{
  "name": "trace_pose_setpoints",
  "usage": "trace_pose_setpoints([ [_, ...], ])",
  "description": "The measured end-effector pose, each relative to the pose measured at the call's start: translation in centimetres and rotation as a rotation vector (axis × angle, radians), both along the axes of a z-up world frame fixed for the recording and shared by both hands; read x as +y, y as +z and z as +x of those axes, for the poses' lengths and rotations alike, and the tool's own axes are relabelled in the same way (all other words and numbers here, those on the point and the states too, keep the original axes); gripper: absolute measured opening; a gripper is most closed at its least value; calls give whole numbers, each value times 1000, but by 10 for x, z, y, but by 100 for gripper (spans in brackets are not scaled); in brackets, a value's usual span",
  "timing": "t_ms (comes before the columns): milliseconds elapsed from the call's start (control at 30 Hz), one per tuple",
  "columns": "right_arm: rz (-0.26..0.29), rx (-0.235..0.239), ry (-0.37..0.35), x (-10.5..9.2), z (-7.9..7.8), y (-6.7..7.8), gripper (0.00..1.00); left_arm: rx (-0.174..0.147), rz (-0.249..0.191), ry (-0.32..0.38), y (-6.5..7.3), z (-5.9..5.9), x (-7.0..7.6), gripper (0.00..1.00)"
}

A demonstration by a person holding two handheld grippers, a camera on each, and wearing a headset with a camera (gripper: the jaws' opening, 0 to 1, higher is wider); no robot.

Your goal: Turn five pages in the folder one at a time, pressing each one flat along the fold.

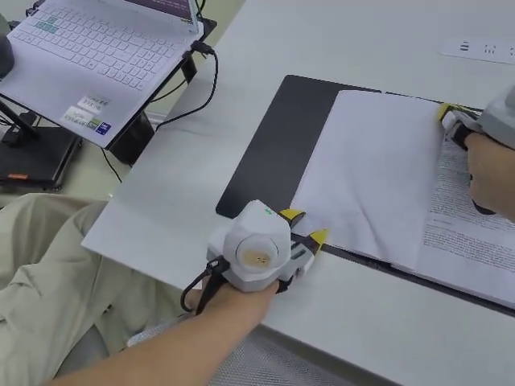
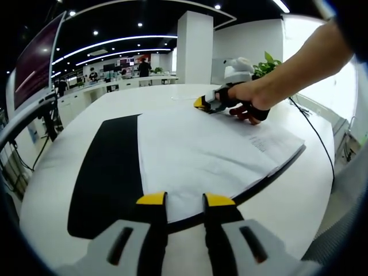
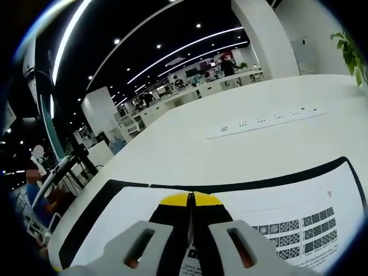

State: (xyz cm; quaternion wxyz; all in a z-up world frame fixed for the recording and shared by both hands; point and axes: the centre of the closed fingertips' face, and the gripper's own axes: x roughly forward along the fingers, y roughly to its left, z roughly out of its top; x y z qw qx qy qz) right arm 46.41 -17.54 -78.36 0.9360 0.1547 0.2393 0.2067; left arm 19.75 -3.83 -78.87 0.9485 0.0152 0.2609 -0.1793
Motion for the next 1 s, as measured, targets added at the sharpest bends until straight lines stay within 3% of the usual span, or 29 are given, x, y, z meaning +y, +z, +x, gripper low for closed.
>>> trace_pose_setpoints([
  [467, -3, -23, 57, 6, -36, 2, 0, -3, -1, -2, 0, 0, 1, 23],
  [767, 1, -27, 80, 12, -84, 16, 0, -2, 1, -4, 0, 0, 2, 23],
  [1000, 10, -25, 91, 13, -108, 19, 0, 0, 0, -6, -1, 0, 3, 23],
])
